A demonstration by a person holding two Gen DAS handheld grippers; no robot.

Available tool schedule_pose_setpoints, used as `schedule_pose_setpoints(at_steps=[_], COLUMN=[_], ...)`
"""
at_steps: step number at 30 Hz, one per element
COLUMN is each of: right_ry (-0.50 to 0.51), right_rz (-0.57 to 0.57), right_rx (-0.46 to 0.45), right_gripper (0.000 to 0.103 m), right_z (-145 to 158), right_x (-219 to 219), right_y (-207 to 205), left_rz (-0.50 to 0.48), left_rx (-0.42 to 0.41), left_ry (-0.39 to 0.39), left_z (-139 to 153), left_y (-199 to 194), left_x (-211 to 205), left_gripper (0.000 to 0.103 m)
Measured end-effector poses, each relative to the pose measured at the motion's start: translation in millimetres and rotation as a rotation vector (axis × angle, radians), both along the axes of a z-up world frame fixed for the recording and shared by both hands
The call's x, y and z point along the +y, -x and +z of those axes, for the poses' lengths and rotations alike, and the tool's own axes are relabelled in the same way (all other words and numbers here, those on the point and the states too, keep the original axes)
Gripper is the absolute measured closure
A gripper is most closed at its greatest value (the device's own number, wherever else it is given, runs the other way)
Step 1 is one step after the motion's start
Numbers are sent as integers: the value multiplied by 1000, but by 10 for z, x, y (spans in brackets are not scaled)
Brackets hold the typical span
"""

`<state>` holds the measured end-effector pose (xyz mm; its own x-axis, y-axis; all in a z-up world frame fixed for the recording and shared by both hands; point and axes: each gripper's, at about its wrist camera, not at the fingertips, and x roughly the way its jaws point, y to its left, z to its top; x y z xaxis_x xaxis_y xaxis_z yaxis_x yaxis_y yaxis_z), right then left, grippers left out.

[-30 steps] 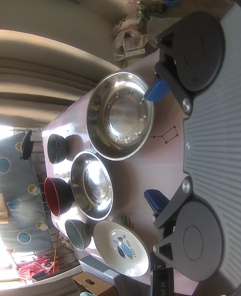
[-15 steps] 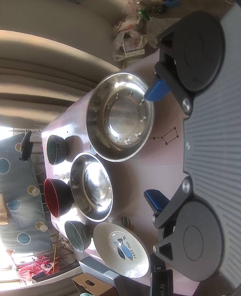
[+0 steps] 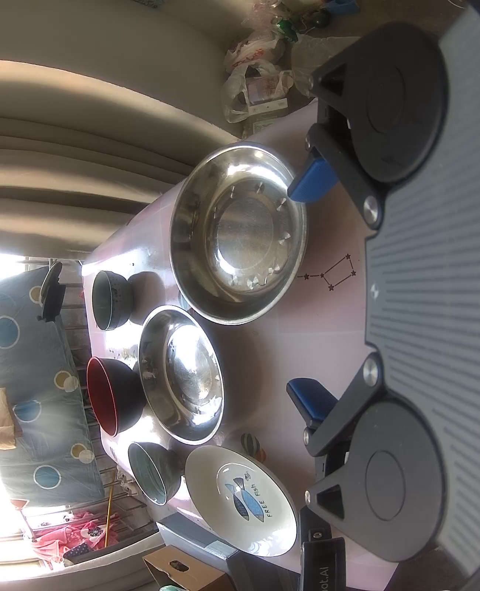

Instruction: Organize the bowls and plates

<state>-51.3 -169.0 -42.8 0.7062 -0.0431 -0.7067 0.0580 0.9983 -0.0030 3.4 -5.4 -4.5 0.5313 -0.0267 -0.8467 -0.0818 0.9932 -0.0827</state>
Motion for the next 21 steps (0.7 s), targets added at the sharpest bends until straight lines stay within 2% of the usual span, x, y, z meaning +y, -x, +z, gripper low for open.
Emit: schedule_pose_setpoints(at_steps=[21], right_ry=[-5], right_rz=[-9], right_rx=[-2], right_gripper=[1], right_z=[-48], right_x=[-30], right_y=[11], left_rz=[10], left_rx=[27], left_ry=[-4], left_z=[-60], left_y=[-26], left_x=[13], left_gripper=[0])
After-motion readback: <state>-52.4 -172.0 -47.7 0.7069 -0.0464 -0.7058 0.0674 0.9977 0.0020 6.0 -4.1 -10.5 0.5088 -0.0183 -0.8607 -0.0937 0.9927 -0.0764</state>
